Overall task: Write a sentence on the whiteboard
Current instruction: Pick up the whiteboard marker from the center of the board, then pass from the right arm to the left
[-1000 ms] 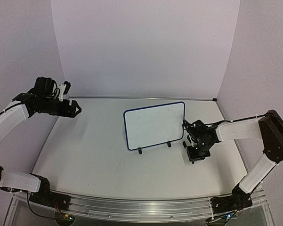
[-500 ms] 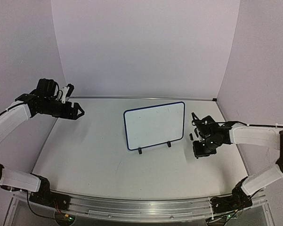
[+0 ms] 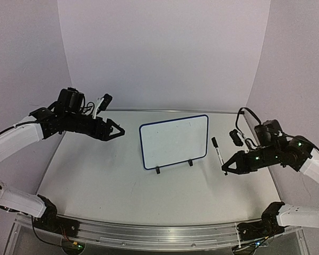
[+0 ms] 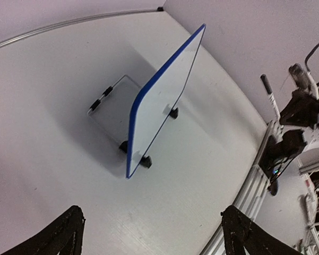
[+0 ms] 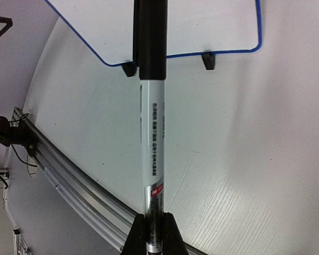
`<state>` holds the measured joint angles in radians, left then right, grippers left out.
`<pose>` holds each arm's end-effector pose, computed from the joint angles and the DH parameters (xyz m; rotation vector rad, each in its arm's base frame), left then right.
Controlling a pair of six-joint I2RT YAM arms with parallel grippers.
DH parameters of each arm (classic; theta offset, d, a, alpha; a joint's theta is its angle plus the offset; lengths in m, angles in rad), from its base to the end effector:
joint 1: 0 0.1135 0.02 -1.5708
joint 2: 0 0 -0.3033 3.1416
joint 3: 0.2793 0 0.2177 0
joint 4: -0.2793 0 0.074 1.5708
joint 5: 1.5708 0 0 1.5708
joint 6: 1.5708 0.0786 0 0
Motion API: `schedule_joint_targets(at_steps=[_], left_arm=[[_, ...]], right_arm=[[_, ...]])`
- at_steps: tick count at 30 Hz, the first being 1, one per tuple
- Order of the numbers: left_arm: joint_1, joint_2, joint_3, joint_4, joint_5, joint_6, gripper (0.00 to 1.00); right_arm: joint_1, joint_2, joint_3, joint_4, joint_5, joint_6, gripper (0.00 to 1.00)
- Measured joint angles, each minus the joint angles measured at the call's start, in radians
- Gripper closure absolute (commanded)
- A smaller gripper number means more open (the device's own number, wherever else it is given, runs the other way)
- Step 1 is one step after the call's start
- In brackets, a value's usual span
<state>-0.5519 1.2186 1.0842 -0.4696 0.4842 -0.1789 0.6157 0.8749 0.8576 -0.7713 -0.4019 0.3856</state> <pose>0.1928 -0.1617 0.3481 0.6980 2.1390 -0.9332 0.0957 0.1054 0.2989 -0.4917 2.4401 0.9342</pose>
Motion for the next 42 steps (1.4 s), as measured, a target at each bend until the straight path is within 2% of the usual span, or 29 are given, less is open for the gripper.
schedule_joint_targets(at_steps=[6,11,15,28,33,39,42], left_arm=[[-0.039,0.000,-0.064,0.234,0.120,-0.230,0.10],[-0.110,0.020,-0.079,0.308,0.143,-0.347,0.09],[-0.166,0.045,-0.082,0.341,0.143,-0.399,0.09],[-0.226,0.164,-0.146,0.530,0.157,-0.559,0.13],[-0.245,0.211,-0.142,0.582,0.184,-0.591,0.26],[-0.258,0.245,-0.136,0.614,0.216,-0.613,0.58],[-0.259,0.249,-0.136,0.645,0.228,-0.635,0.68]], right_arm=[[0.129,0.161,0.143,-0.020,-0.018,-0.047,1.00],[0.263,0.345,0.249,0.000,0.012,-0.091,1.00],[0.318,0.450,0.340,0.026,0.030,-0.127,1.00],[0.412,0.554,0.438,0.057,0.074,-0.182,1.00],[0.417,0.568,0.438,0.060,0.090,-0.186,1.00],[0.417,0.572,0.438,0.064,0.106,-0.186,1.00],[0.417,0.575,0.438,0.067,0.109,-0.186,1.00]])
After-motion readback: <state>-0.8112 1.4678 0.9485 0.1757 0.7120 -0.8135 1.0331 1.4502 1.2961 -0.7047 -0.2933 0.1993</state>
